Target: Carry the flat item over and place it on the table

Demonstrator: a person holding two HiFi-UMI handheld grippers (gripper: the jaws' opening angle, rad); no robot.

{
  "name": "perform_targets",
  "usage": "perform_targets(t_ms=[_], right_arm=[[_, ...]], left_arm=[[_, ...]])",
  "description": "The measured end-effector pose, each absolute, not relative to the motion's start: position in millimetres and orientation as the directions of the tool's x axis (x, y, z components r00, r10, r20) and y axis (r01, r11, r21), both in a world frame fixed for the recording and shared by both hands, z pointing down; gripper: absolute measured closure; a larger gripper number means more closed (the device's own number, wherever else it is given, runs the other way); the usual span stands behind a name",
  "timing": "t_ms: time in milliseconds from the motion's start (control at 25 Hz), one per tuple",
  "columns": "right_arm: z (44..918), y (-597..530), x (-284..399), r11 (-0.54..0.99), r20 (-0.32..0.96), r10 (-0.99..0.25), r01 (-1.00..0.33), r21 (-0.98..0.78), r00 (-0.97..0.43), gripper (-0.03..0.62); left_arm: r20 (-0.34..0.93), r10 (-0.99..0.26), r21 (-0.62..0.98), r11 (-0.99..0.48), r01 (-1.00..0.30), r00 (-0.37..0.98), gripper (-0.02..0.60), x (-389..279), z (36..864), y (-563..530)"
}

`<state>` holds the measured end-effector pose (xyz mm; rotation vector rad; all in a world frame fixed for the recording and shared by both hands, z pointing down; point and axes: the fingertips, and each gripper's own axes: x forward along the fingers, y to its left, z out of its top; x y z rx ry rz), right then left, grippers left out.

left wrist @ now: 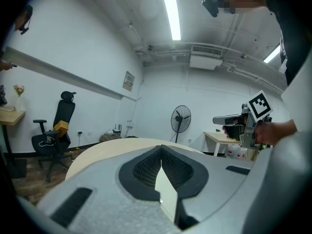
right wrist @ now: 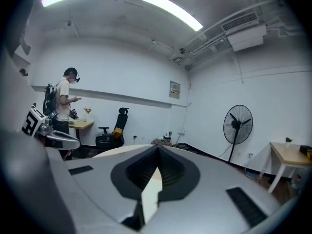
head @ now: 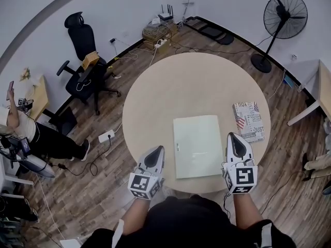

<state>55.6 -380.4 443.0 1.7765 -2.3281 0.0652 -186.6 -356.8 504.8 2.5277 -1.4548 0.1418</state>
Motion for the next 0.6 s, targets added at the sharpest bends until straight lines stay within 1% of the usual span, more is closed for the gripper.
perform_targets(t_ms=[120, 360, 600], right_arm=[[444.4, -379.5, 55.1, 0.275, 0.195, -0.948, -0.956, 0.104, -0.251, 0.595], [439.9, -382.0, 48.7, 0.301, 0.194, -0.937, -0.953, 0.028, -0.290, 0.595], [437.0, -382.0, 47.8, 0.314, 0.179, -0.937, -0.948, 0.058, -0.300, 0.595]], left_arm=[[0.194, -0.839, 0.147, -0.488, -0.861, 0.509, 0.574, -183.8, 506.5, -354.8], [0.204, -0.829, 0.137, -0.502, -0.854, 0.521, 0.574, -181.3, 507.7, -351.6], [0.198, -0.837, 0.135, -0.493, -0.859, 0.511, 0.574, -181.8, 505.5, -349.7]])
